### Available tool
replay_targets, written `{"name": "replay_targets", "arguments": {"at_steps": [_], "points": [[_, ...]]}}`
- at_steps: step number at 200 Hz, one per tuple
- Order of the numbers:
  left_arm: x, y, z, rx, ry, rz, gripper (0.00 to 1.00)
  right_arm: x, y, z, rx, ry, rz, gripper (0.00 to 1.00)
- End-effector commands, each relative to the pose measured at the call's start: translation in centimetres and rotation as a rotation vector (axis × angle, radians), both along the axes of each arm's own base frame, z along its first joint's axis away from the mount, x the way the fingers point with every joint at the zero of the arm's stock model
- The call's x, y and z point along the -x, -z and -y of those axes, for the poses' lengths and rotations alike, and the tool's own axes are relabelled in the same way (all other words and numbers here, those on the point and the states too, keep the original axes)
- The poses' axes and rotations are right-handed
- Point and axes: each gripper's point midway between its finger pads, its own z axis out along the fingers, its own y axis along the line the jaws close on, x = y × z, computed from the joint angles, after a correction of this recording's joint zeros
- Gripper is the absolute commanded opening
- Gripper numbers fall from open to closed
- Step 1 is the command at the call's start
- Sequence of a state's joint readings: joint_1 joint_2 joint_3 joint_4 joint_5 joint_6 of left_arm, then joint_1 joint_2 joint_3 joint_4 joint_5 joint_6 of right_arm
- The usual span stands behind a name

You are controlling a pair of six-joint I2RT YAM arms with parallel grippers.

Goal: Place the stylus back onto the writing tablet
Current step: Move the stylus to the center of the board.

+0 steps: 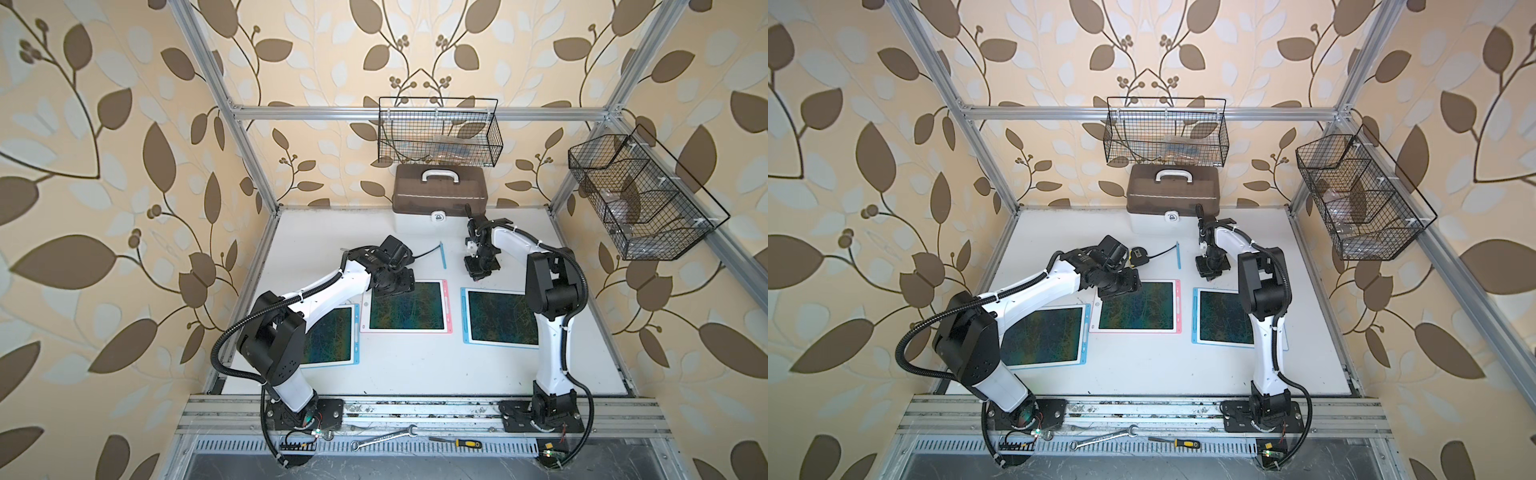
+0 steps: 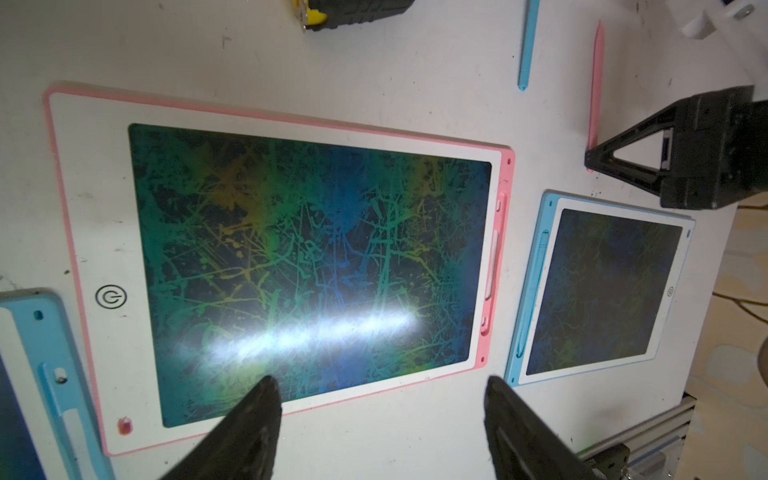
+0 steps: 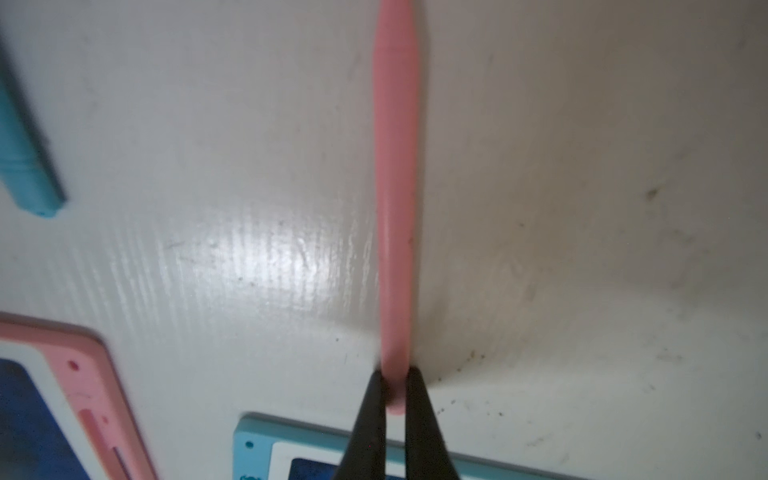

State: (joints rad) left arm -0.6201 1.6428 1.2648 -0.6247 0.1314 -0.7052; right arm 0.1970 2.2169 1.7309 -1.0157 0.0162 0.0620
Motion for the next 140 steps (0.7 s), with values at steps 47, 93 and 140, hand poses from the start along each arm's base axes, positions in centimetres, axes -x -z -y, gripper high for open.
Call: {"name": "replay_targets", "arguments": {"at_steps": [47,93,140], "points": [[-0.6,-1.0,0.2,0.014,0.016,0.026,0.77,4.5,2.4,0.0,0.039,-0.074,-0.122,0.06],[-0.6,-1.0,0.4,0.019,0.017,0.026,0.77,4.0,1.9,-0.8,0.021,-0.072,-0.103,0.20],[-0.5,-1.2,0.2,0.021,0.012,0.030,0.77,1.3,-0.9,-1.5,0.003,-0.017,-0.026,0.40]]}}
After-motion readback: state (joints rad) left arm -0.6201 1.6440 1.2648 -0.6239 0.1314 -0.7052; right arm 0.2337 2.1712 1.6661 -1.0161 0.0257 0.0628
